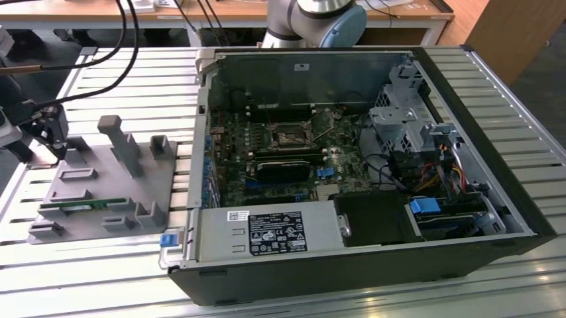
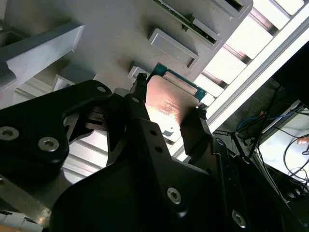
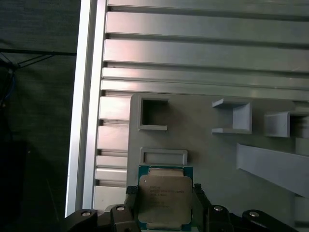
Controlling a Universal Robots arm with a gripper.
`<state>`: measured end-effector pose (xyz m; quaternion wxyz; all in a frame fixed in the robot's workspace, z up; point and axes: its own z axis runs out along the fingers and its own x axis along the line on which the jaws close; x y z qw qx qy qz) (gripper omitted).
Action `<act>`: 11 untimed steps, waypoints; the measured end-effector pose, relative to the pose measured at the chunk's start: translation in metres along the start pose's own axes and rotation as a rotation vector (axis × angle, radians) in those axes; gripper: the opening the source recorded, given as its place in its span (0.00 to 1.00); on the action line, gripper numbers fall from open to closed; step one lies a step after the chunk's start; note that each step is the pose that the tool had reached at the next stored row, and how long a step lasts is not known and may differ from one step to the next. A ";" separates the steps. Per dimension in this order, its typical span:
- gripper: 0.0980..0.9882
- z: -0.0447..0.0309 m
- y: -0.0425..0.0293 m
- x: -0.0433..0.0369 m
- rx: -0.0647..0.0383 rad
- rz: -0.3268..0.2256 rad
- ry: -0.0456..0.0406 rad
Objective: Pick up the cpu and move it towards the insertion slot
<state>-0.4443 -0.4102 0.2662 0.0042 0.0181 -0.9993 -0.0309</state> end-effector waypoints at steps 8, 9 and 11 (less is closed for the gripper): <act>0.48 -0.0061 0.0005 0.0001 0.000 0.000 -0.0001; 0.48 -0.0065 0.0005 0.0001 0.000 0.000 -0.0001; 0.48 -0.0073 0.0006 0.0001 0.000 0.000 -0.0001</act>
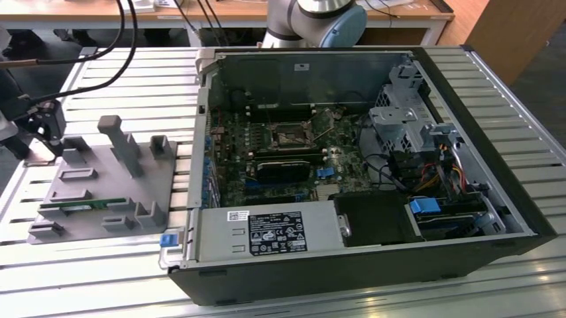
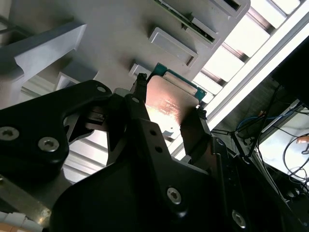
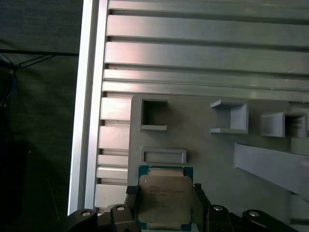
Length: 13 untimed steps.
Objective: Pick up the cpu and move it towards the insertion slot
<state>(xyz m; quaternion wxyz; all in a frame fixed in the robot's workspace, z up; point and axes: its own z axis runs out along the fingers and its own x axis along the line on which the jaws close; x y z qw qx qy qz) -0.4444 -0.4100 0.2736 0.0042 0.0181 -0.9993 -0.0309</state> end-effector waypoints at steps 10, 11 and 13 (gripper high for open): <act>0.48 -0.0031 0.0002 0.0000 0.000 0.000 0.0001; 0.48 -0.0035 0.0003 0.0001 0.000 0.000 0.0002; 0.48 -0.0041 0.0003 0.0001 0.000 0.000 0.0000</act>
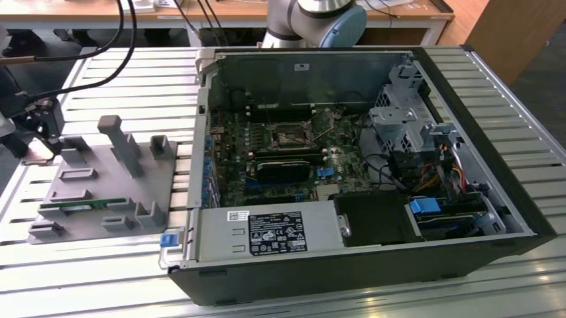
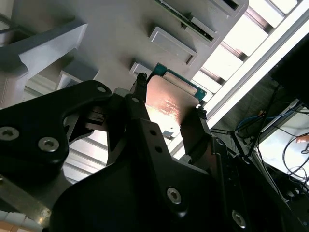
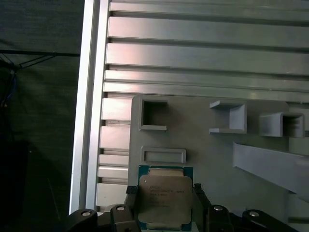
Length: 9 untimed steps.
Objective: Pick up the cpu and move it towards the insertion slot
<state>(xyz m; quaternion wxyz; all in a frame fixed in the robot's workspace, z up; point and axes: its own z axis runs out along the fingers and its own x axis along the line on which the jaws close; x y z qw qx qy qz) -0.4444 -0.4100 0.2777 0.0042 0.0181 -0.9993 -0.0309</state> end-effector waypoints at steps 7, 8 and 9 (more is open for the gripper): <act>0.48 -0.0016 0.0001 0.0000 0.000 0.000 -0.0001; 0.48 -0.0018 0.0001 0.0000 0.000 0.000 0.0001; 0.48 -0.0020 0.0001 0.0000 0.000 0.000 0.0001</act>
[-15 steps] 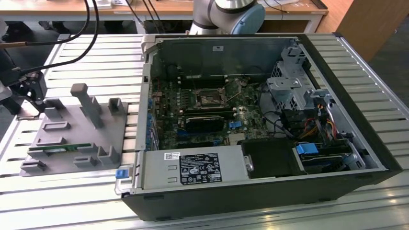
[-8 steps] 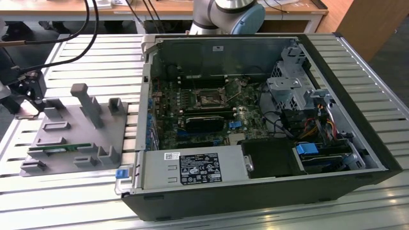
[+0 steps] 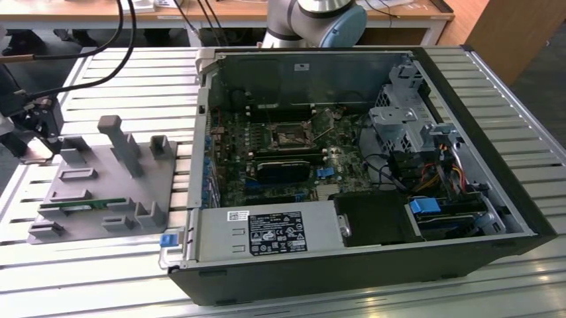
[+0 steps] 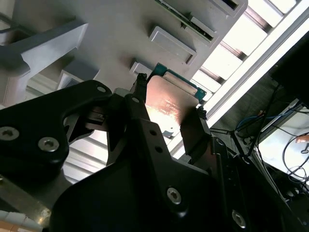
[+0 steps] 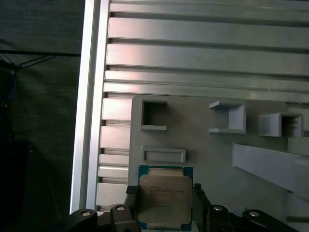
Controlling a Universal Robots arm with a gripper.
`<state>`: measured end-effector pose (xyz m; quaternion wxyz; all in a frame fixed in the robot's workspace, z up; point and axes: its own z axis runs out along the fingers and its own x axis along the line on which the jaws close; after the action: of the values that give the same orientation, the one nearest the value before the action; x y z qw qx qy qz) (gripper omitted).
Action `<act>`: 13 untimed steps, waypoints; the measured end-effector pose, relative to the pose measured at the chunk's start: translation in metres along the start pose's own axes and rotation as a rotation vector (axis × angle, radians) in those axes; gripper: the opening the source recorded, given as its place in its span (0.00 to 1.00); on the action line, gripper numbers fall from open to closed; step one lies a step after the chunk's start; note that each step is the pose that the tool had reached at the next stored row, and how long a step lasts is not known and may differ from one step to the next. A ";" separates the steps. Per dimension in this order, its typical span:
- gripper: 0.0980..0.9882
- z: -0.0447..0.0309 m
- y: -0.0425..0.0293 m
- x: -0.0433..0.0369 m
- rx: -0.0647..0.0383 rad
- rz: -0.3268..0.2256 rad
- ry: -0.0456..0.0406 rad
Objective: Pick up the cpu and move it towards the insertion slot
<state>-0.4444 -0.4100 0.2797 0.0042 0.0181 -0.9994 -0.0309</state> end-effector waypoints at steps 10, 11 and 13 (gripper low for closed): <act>0.48 -0.0021 0.0001 0.0000 0.000 0.000 0.0000; 0.48 -0.0023 0.0001 0.0000 0.000 0.000 0.0000; 0.48 -0.0027 0.0002 0.0000 0.000 0.000 0.0001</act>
<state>-0.4444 -0.4100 0.2824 0.0043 0.0181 -0.9994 -0.0309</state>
